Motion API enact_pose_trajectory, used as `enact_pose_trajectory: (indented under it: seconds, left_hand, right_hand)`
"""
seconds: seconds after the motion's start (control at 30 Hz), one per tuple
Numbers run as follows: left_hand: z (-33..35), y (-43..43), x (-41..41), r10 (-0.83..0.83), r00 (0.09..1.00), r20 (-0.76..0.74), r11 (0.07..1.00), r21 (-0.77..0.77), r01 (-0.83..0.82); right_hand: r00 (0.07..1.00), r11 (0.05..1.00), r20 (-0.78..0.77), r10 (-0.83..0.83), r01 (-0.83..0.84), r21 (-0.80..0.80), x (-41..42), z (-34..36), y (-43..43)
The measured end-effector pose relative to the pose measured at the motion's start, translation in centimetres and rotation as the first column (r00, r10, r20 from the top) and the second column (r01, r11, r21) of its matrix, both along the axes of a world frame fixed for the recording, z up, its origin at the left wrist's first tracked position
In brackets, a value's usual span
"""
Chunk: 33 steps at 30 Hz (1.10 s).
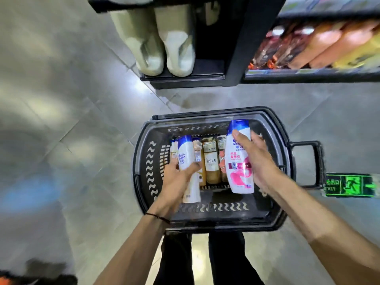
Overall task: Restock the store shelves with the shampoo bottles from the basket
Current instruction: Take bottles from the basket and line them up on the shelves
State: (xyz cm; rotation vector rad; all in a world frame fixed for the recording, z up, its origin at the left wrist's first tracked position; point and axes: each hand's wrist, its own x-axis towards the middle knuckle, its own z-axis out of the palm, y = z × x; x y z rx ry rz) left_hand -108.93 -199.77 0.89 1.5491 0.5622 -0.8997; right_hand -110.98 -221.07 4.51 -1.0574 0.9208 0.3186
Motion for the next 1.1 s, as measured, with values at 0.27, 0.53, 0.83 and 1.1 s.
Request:
enact_pose_trajectory:
  seconds: [0.27,0.53,0.83,1.1]
  left_hand:
    - [20.7,-3.2,4.5,-0.060,0.988,0.143,0.997,-0.032,0.065]
    - [40.7,-6.3,5.0,-0.051,0.876,0.480,0.995,-0.056,0.088]
    - [58.8,-9.5,3.4,0.059,0.700,0.711,0.971,-0.203,0.125]
    - [69.2,-8.5,1.5,0.164,0.556,0.815,0.932,-0.312,0.182]
  right_hand:
    - [0.995,0.997,0.096,-0.009,0.002,0.074,0.9,18.8,-1.8]
    - [0.966,0.998,0.260,0.018,-0.002,-0.062,-0.1,36.6,-4.3]
    - [0.877,0.929,0.470,0.106,0.081,-0.362,-0.1,54.9,-6.0]
    - [0.741,0.849,0.658,0.130,0.259,-0.460,-2.8,67.5,-3.9]
